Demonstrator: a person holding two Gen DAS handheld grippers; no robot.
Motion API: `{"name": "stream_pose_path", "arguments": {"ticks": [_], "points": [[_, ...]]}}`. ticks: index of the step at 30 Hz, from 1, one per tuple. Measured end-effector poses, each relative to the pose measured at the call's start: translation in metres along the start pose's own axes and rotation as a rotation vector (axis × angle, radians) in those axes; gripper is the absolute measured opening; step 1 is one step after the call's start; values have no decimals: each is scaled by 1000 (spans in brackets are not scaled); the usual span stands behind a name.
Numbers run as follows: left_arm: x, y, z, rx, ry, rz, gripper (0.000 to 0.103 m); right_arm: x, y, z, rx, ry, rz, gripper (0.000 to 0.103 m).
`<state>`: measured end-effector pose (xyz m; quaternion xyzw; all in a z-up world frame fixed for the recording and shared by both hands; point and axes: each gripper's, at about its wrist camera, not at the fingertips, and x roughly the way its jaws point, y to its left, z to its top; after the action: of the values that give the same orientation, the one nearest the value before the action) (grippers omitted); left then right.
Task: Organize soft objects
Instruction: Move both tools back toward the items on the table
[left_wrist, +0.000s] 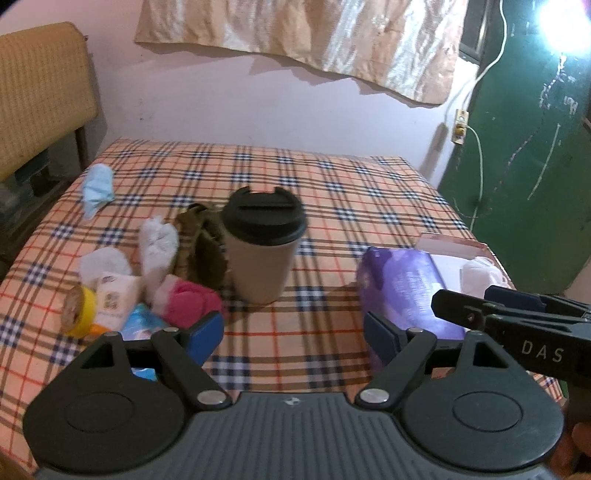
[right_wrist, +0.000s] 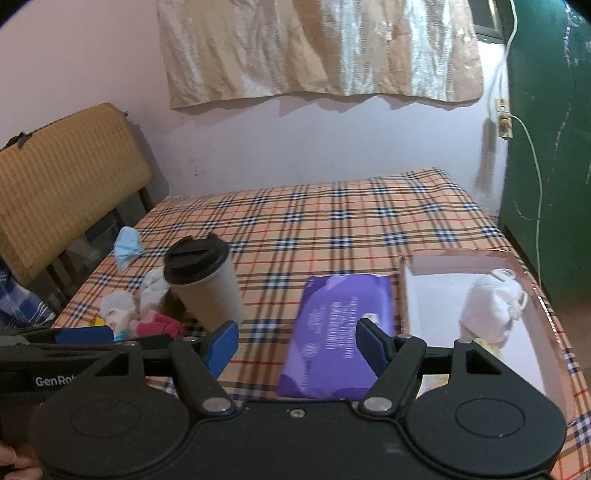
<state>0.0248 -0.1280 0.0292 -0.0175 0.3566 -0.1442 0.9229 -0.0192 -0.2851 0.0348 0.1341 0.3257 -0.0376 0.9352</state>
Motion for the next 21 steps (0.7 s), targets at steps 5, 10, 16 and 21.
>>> {"name": "stream_pose_path", "arguments": {"ticks": [5,10,16,21], "points": [[-8,17,-4,-28,-3,23,85,5,17,-3,-16,14,30,83],[-15,36,-12,-59,-8,38,85,11,37,-7,-40,27,67,83],[-24,62,-24,-107,-14,53,86,18,59,-17,-69,52,114,84],[-18,86,-37,-150,15,100,89,24,66,-26,-74,76,133,84]]}}
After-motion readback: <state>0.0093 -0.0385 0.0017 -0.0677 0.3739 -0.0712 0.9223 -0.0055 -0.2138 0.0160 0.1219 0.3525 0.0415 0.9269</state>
